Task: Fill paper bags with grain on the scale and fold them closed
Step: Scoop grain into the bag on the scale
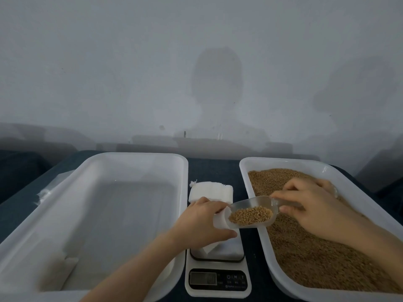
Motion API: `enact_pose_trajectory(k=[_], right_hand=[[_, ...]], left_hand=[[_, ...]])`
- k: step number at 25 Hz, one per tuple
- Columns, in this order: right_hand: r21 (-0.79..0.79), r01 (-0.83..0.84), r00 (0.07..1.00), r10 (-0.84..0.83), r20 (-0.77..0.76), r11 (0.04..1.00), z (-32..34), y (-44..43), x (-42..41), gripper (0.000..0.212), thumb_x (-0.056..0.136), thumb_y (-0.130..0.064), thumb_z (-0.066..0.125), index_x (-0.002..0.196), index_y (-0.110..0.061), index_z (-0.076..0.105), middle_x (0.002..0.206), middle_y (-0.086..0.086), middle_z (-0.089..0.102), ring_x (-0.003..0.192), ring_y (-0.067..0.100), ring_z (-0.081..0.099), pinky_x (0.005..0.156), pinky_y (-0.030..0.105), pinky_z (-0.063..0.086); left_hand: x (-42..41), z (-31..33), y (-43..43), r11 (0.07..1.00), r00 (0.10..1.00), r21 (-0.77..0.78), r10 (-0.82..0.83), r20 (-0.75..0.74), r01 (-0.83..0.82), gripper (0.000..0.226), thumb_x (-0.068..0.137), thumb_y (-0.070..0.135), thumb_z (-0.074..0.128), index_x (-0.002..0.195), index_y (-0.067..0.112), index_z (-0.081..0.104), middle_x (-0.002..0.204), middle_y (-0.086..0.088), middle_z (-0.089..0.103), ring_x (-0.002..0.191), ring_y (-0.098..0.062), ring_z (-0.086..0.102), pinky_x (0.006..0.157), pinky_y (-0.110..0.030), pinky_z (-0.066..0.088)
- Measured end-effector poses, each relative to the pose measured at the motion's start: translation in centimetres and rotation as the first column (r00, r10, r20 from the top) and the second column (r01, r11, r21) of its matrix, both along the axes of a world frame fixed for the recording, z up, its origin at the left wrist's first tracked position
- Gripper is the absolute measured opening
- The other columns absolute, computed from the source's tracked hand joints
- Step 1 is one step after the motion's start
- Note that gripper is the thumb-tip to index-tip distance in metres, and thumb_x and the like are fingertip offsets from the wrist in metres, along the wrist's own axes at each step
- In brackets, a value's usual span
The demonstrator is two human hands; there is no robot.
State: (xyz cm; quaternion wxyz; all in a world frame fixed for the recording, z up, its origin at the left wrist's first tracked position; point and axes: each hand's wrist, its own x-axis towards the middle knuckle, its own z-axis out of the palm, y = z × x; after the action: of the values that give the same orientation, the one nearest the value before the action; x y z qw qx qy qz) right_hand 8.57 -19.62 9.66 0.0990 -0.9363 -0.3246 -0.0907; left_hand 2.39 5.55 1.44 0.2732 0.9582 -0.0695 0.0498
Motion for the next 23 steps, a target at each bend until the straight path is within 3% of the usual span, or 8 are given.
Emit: enact_pose_trajectory(k=[3, 7, 11, 15, 23], right_hand=[[-0.064, -0.02, 0.999, 0.022, 0.041, 0.998, 0.4, 0.5, -0.3, 0.035, 0.088, -0.046, 0.054, 0.123, -0.05, 0.051, 0.096, -0.03, 0.04, 0.096, -0.006, 0.023, 0.091, 0.02, 0.008], [-0.155, -0.03, 0.996, 0.043, 0.081, 0.987, 1.4, 1.1, -0.3, 0.036, 0.09, -0.046, 0.051, 0.126, -0.047, 0.052, 0.097, -0.026, 0.039, 0.099, -0.001, 0.032, 0.097, 0.027, 0.013], [-0.219, -0.05, 0.99, 0.078, 0.121, 0.974, 3.2, 2.3, -0.3, 0.033, 0.092, -0.043, 0.049, 0.125, -0.047, 0.052, 0.099, -0.022, 0.038, 0.097, 0.001, 0.029, 0.097, 0.032, 0.012], [-0.379, -0.068, 0.948, 0.178, 0.264, 0.923, 4.8, 4.3, -0.8, 0.028, 0.092, -0.035, 0.044, 0.116, -0.037, 0.06, 0.102, -0.011, 0.045, 0.103, 0.011, 0.04, 0.094, 0.035, 0.009], [-0.553, -0.025, 0.854, 0.305, 0.421, 0.833, 5.6, 8.2, -2.5, 0.025, 0.082, -0.014, 0.044, 0.093, -0.022, 0.065, 0.089, 0.0, 0.04, 0.09, 0.022, 0.041, 0.095, 0.04, 0.014]], left_hand=[[0.1, -0.1, -0.1, 0.999, 1.0, 0.041, -0.007, 0.007, 0.007, 0.062, 0.073, 0.067, 0.062, 0.128, 0.043, 0.046, 0.12, 0.026, 0.05, 0.111, 0.0, 0.036, 0.092, -0.023, 0.027], [0.8, 0.3, -0.1, 0.995, 0.999, 0.087, -0.036, -0.018, 0.038, 0.067, 0.073, 0.068, 0.062, 0.13, 0.038, 0.047, 0.126, 0.018, 0.052, 0.114, -0.005, 0.037, 0.095, -0.026, 0.031], [1.6, 1.1, -0.9, 0.997, 0.995, -0.063, -0.048, -0.092, 0.042, 0.064, 0.071, 0.06, 0.07, 0.125, 0.032, 0.051, 0.115, 0.013, 0.053, 0.104, -0.007, 0.044, 0.088, -0.025, 0.042], [1.4, 0.8, -1.2, 0.969, 0.992, -0.248, -0.033, -0.118, 0.003, 0.06, 0.07, 0.05, 0.077, 0.121, 0.032, 0.052, 0.111, 0.015, 0.059, 0.099, -0.004, 0.058, 0.084, -0.023, 0.054], [1.2, 0.2, -0.4, 0.961, 0.991, -0.265, 0.053, -0.123, -0.084, 0.064, 0.066, 0.051, 0.079, 0.119, 0.034, 0.048, 0.11, 0.015, 0.057, 0.1, -0.004, 0.056, 0.074, -0.01, 0.042]])
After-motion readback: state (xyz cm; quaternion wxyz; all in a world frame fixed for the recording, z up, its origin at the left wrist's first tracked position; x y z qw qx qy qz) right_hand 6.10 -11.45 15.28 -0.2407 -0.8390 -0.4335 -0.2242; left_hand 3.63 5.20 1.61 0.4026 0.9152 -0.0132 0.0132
